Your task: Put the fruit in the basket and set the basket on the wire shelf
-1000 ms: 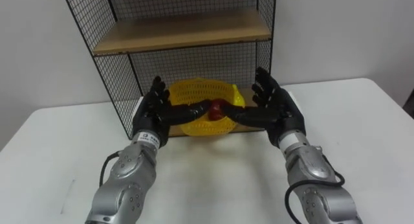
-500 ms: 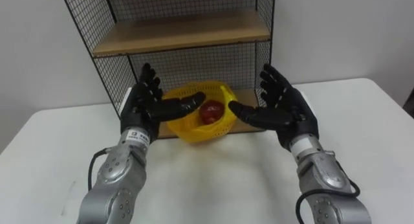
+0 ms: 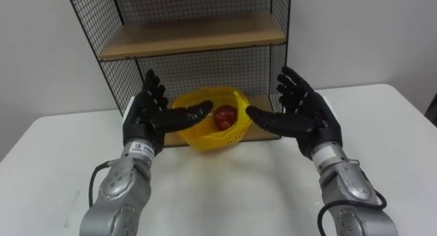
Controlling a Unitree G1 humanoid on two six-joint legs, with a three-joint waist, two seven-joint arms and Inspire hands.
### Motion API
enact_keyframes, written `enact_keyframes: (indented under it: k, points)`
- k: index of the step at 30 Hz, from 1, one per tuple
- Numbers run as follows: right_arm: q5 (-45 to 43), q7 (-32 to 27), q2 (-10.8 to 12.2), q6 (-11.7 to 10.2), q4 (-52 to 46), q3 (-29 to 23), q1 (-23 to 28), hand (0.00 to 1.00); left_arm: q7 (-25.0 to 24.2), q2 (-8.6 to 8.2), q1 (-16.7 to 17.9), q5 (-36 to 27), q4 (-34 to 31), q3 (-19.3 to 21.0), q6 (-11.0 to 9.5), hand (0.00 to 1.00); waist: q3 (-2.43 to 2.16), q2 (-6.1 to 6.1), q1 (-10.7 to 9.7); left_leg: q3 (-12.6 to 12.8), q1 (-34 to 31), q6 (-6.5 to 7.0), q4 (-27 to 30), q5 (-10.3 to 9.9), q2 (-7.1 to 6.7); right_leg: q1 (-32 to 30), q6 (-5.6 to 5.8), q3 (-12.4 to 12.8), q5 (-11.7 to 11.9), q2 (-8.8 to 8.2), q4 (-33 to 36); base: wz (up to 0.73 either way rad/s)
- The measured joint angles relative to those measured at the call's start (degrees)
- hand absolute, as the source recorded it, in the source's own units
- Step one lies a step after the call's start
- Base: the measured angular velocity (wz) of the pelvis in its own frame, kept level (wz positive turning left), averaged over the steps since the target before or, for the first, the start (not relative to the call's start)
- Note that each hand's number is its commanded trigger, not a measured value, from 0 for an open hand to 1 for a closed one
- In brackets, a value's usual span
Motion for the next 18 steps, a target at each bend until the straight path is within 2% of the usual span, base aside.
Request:
enact_keyframes:
  k: [3, 7, 9, 12, 14, 16, 18]
  points:
    - [-0.49, 0.30, 0.02, 0.00, -1.62, -0.36, 0.22, 0.00, -0.82, 0.12, 0.01, 0.13, -0.12, 2.54, -0.02, 0.00, -0.04, 0.00, -0.06, 0.06, -0.46, 0.03, -0.02, -0.01, -0.01, -0.57, 0.14, 0.85, 0.07, 0.23, -0.02, -0.05]
    - [-0.47, 1.16, -0.18, 0.00, -4.95, -3.22, 1.31, 0.00, -2.11, 0.14, 1.29, 2.10, -2.92, 5.99, -0.05, 0.00, 0.18, -0.36, 0.01, 0.09, -0.61, 0.03, -0.08, 0.01, -0.02, -0.81, 0.15, 0.98, 0.09, 0.24, -0.05, 0.00]
    - [-0.44, 1.07, -0.17, -0.01, -6.88, -4.69, 2.26, 0.00, -2.16, 0.15, 2.68, 2.63, -4.33, 7.20, -0.09, 0.00, 0.06, -0.66, 0.03, 0.17, -0.61, 0.03, -0.09, 0.00, -0.01, -0.83, 0.16, 1.05, 0.11, 0.24, -0.06, 0.00]
    - [-0.48, 1.02, 0.12, -0.11, -9.13, -7.24, 3.57, 0.00, -2.10, 0.16, 5.08, 2.61, -7.07, 9.31, -0.08, 0.00, -0.37, -1.42, -0.17, 0.04, -0.72, 0.04, 0.03, -0.01, 0.02, -0.82, 0.17, 0.87, 0.08, 0.25, -0.08, 0.00]
    - [-0.43, 1.08, 0.09, -0.26, -11.18, -9.16, 5.11, 0.00, -2.10, 0.16, 6.87, 2.62, -11.08, 10.60, -0.39, 0.00, -0.88, -1.88, -0.08, 0.14, -1.06, 0.10, 0.13, -0.06, 0.04, -1.19, 0.18, 0.84, 0.06, 0.21, -0.06, 0.00]
    - [-0.65, 1.09, 0.08, -0.31, -12.18, -10.37, 5.65, 0.00, -2.09, 0.27, 7.61, 2.68, -12.74, 11.48, -1.99, 0.00, -0.85, -2.07, -0.15, 0.37, -1.14, 0.13, 0.10, -0.08, 0.06, -1.29, 0.18, 0.83, 0.09, 0.20, 0.00, -0.04]
    - [-1.51, 1.06, -0.03, -0.48, -12.36, -11.87, 5.65, 0.00, -2.10, 0.29, 7.98, 3.13, -13.66, 12.46, -2.64, 0.00, -0.78, -2.16, -0.14, 0.68, -1.29, 0.18, 0.11, -0.11, 0.11, -1.45, 0.25, 0.95, 0.15, 0.22, -0.06, -0.04]
